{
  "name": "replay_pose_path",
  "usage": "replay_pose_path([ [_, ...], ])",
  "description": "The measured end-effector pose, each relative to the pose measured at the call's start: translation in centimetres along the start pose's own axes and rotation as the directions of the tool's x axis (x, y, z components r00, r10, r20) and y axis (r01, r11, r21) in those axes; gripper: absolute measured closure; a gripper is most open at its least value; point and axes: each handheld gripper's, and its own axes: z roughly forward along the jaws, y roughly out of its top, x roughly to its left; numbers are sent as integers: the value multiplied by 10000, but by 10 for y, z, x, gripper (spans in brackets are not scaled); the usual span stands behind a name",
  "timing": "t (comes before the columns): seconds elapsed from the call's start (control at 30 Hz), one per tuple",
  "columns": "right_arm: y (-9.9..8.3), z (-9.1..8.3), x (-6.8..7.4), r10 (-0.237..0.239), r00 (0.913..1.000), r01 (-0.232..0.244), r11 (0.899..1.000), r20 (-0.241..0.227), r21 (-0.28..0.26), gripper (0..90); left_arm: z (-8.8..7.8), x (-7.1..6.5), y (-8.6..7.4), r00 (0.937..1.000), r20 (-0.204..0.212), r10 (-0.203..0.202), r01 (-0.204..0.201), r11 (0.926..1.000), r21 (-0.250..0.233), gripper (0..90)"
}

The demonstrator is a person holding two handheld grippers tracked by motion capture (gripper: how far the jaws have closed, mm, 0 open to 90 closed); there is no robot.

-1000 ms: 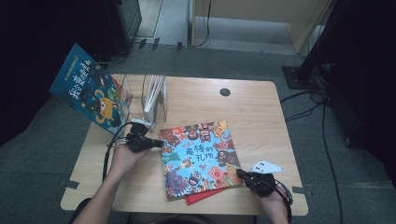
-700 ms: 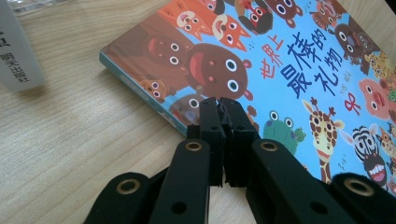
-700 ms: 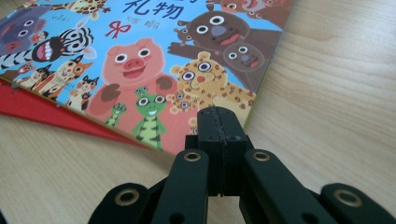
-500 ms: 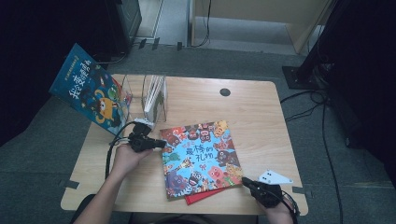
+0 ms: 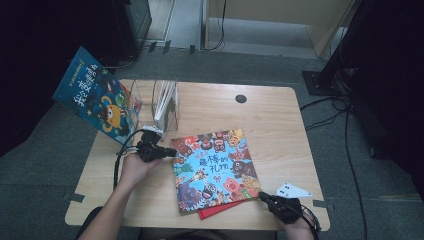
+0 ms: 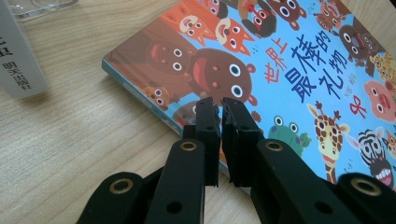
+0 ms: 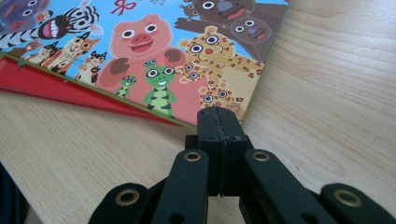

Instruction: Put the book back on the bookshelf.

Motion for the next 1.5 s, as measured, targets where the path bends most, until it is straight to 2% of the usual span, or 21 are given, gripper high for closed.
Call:
replay_pose_path([
  [0.1, 1, 1, -2, 68, 10000, -68, 10000, 19, -35, 900, -2, 0, 0, 10000, -69, 34, -34, 10000, -66, 882],
  [0.6, 10, 9, -20, 402, 9988, -400, 9992, 268, -91, 900, -16, 11, -8, 9978, -566, -356, 324, 9979, -567, 900],
  [0.93, 21, 18, -30, 786, 9961, -783, 9969, 411, -84, 900, -23, 25, -16, 9920, -783, -995, 935, 9927, -767, 900],
  [1.03, 25, 21, -34, 761, 9961, -758, 9971, 457, -73, 900, -24, 28, -18, 9894, -889, -1150, 1081, 9910, -792, 900],
  [1.3, 36, 31, -45, 865, 9956, -866, 9962, 372, 0, 900, -28, 34, -20, 9839, -1140, -1377, 1262, 9867, -1028, 900],
  [1.5, 45, 38, -52, 813, 9958, -815, 9967, 421, 30, 900, -24, 35, -21, 9810, -1405, -1336, 1205, 9879, -979, 900],
])
